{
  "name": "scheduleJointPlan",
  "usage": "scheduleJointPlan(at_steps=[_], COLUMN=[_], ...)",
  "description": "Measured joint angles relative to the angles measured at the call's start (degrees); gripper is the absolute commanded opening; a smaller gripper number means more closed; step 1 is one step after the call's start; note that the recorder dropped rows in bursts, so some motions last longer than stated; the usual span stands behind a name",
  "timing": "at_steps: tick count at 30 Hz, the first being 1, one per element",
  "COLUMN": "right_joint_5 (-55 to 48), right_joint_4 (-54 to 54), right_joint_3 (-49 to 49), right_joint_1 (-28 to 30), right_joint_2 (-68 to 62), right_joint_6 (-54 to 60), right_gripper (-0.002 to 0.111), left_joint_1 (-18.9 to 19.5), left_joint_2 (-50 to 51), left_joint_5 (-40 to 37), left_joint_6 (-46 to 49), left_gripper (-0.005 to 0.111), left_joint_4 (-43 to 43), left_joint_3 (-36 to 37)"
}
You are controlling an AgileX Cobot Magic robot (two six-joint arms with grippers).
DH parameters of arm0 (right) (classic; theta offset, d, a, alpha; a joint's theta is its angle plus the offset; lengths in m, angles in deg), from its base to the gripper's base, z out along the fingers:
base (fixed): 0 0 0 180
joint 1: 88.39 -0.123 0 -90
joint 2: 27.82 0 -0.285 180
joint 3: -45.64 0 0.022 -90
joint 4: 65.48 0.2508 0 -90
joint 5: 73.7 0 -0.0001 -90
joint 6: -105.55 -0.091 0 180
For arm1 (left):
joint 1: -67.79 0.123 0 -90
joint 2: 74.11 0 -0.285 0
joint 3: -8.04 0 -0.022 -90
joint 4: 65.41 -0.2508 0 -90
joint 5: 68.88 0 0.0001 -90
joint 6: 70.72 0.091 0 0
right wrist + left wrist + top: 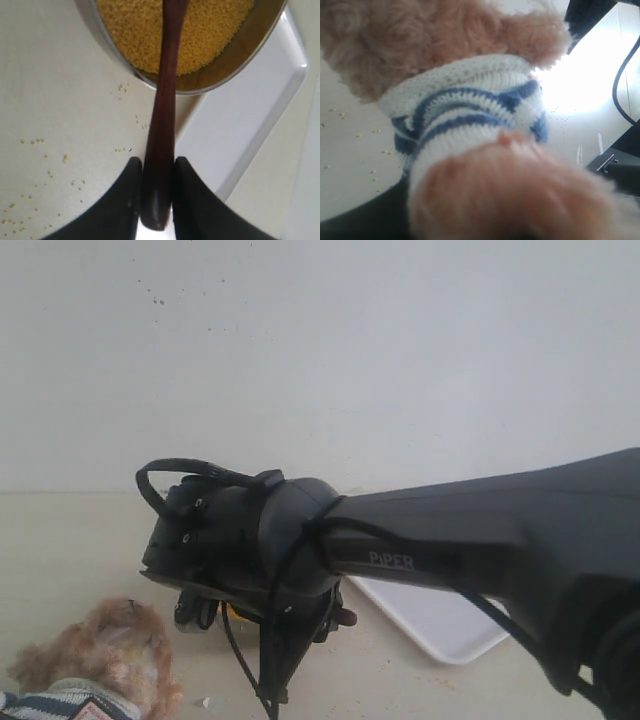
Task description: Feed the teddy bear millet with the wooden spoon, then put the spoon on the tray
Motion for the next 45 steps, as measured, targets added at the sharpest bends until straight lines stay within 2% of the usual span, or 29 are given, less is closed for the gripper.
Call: scheduleJointPlan(at_steps=[6,16,26,39,45], right_joint_5=[-0.1,0.1,0.1,0.0,0.0], right_joint_4=[1.5,3.9,5.0,18.6,25.5], right_joint_3=[-0.6,-4.2,-4.2,-4.3,0.0], right_joint_1=[0.1,3.4,3.6,9.2,10.4], right_joint_2=[0.0,0.0,0.0,4.4,8.3], right_joint_6=[0.1,0.6,0.6,0.6,3.1], right_gripper=[0.0,0.0,0.0,0.0,0.0], left_joint_1=[0.0,0.0,0.0,0.0,0.0], left_joint_2=[0.0,0.0,0.0,0.0,0.0], left_joint_5=[0.0,0.0,0.0,0.0,0.0], left_joint_6=[0.0,0.0,0.0,0.0,0.0], left_gripper=[0.004,0.004,0.004,0.004,0.004], left_joint_4=[0.0,0.0,0.0,0.0,0.0], left_joint_3=[0.0,0.0,0.0,0.0,0.0])
